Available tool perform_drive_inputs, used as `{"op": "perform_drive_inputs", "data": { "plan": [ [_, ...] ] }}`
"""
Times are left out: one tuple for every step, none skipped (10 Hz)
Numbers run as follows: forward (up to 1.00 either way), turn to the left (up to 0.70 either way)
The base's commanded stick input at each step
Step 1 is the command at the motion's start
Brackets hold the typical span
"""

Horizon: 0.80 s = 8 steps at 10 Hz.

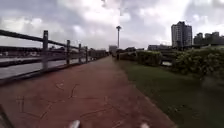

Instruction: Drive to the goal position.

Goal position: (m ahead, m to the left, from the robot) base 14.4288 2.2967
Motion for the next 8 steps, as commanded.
{"op": "perform_drive_inputs", "data": {
  "plan": [
    [0.7, 0.0],
    [0.7, 0.0],
    [0.7, 0.0],
    [0.7, 0.0],
    [0.7, 0.0],
    [0.7, 0.0],
    [0.7, 0.0],
    [0.7, 0.0]
  ]
}}
